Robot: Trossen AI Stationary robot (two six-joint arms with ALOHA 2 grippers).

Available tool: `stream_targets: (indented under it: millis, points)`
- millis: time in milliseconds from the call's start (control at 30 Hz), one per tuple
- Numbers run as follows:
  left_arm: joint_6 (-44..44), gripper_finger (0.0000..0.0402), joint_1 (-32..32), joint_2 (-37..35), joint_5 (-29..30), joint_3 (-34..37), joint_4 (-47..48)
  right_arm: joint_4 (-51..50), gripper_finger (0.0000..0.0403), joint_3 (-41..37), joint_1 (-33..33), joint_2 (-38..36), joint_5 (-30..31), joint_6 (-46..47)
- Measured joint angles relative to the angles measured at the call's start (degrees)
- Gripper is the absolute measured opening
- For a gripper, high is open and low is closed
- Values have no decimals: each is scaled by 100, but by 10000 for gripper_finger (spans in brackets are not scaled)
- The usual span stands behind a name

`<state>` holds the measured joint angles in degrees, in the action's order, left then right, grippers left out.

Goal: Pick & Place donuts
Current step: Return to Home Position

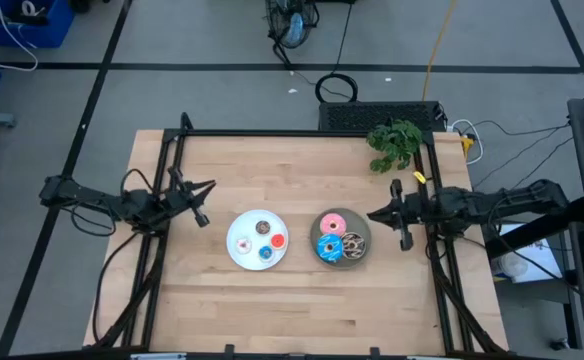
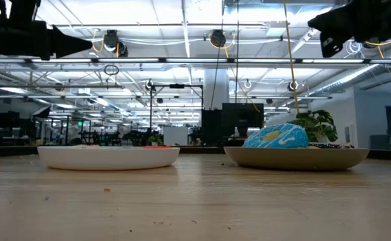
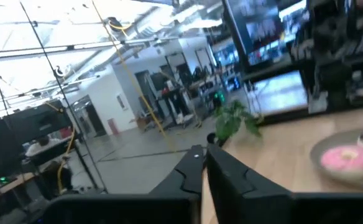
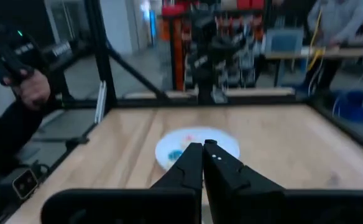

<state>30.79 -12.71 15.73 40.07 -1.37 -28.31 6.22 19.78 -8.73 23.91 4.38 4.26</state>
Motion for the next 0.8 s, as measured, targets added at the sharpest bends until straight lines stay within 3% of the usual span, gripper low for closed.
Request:
stream_targets:
  millis: [100, 300, 433, 567, 800]
  points:
    - [-92, 6, 0, 0, -46, 0, -93, 223, 3, -393, 0, -480, 0, -66]
    - [-98, 4, 0, -8, -115, 0, -138, 252, 1, -947, 0, -1242, 2, -66]
    - [-321, 3, 0, -7, -698, 0, -119, 259, 1, -1224, 0, -1520, 18, -148]
    - [-822, 6, 181, 1, -1926, 0, -96, 283, 1, -1447, 0, -1654, 24, -300]
    - [-1806, 6, 789, 223, -2168, 62, 217, 559, 1, -1695, 2, -1727, 94, -418]
